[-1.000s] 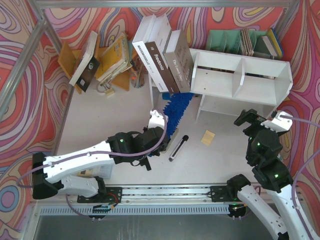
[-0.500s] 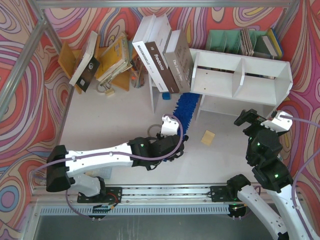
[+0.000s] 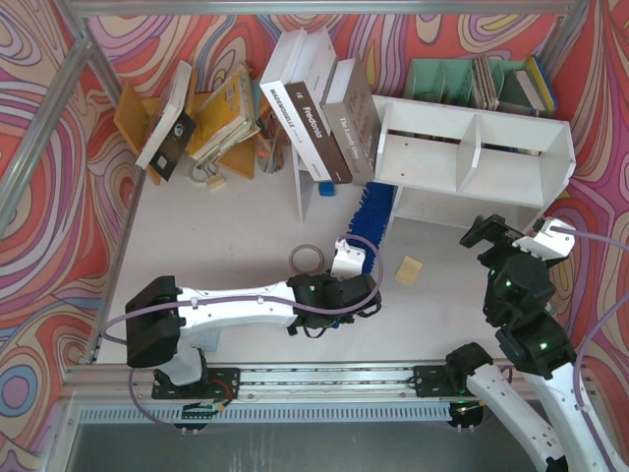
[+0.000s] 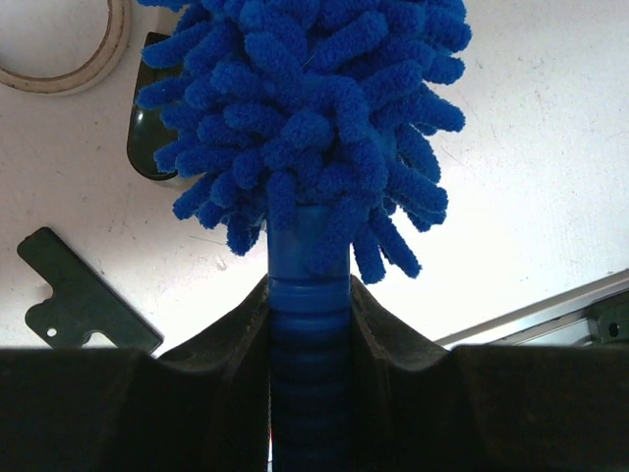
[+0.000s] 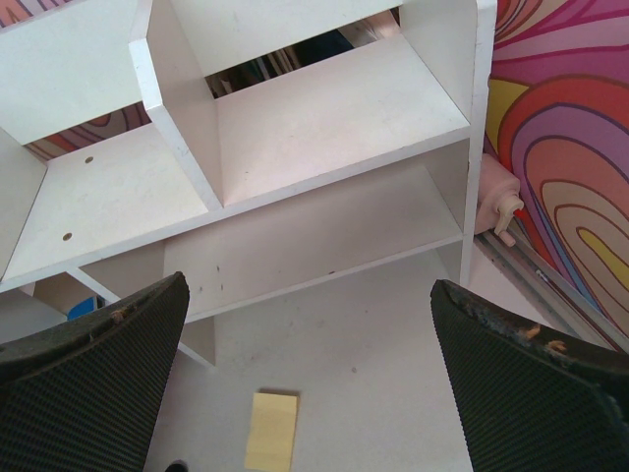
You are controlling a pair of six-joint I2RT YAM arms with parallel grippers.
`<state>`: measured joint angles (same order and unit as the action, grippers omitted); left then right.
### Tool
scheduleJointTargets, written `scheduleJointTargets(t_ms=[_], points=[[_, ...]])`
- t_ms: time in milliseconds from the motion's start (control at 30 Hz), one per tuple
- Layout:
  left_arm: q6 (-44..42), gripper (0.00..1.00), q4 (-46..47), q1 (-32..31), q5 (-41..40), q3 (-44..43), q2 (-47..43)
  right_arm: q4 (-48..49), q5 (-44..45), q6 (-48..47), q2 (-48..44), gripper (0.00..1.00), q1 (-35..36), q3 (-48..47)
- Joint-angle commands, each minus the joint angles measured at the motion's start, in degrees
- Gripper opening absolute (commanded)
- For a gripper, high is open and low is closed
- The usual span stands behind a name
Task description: Dust the bookshelf with a duster
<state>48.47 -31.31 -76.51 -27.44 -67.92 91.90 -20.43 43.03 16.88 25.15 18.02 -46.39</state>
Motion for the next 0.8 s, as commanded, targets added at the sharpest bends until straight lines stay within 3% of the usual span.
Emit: scheduleJointTargets(t_ms=[0, 433, 767], points=[[-0.6, 0.00, -0.8, -0.5, -0.2, -3.9, 0.3, 1.1, 0.3, -0.5, -0.4, 0.99, -0.1, 0.2], [-1.6, 0.00, -3.2, -1.7, -7.9, -5.8, -6.9, 1.1, 0.4, -0.6, -0.7, 0.99, 0.0, 0.2], [-2.4, 0.00, -2.4, -1.6, -4.6, -4.4, -0.9, 1.0, 0.5, -0.6, -0.9, 0.99, 0.0, 0.2]])
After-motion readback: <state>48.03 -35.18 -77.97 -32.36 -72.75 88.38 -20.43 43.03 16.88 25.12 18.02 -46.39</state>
